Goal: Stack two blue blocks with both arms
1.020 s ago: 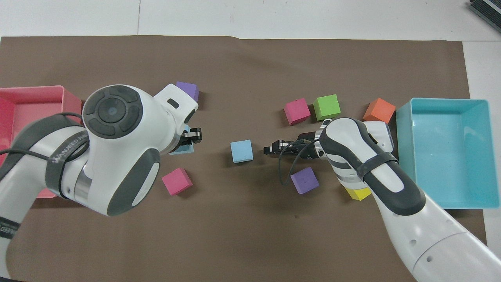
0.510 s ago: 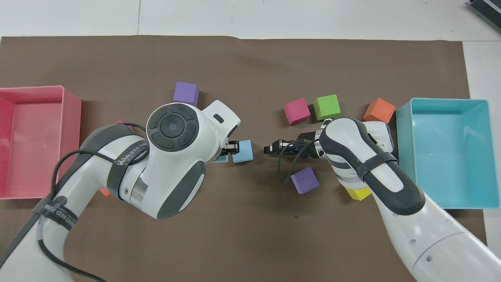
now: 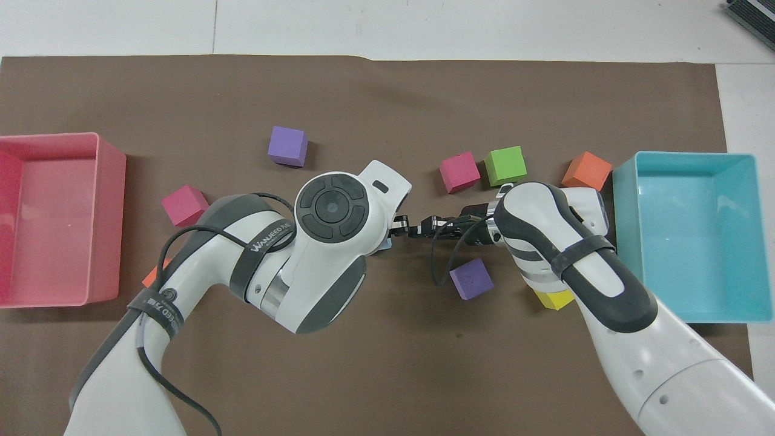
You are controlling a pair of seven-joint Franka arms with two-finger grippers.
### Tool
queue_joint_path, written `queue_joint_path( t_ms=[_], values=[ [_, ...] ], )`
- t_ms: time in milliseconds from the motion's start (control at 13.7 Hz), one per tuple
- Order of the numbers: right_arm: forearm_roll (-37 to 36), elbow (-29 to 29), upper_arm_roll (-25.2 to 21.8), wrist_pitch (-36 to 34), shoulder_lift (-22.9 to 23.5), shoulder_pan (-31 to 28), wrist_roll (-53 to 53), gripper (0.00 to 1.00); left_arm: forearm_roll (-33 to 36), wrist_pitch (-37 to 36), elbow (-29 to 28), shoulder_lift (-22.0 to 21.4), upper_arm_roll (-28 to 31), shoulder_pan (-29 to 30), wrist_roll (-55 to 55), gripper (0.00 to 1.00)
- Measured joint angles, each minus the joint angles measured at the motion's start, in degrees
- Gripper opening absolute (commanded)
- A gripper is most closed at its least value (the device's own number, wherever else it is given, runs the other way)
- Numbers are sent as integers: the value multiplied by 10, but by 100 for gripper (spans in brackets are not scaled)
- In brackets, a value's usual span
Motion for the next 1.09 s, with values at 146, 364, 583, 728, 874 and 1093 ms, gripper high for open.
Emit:
queue_joint_path(
  t_ms=[146, 364, 583, 728, 874, 1093],
  values=[
    [0, 0, 0, 0, 0, 0, 0, 0, 0, 5, 12, 11, 0, -5, -12, 0],
    [0, 0, 0, 0, 0, 0, 0, 0, 0, 6, 19, 19, 1, -6, -16, 0],
    [0, 0, 0, 0, 0, 0, 0, 0, 0, 6, 19, 21, 2, -6, -16, 0],
    [0, 0, 0, 0, 0, 0, 0, 0, 0, 6, 18, 26, 2, -6, -16, 0],
    [0, 0, 0, 0, 0, 0, 0, 0, 4, 7, 17, 31, 2, -6, -16, 0],
    [0, 0, 0, 0, 0, 0, 0, 0, 22, 11, 13, 36, 3, -6, -16, 0]
  ],
)
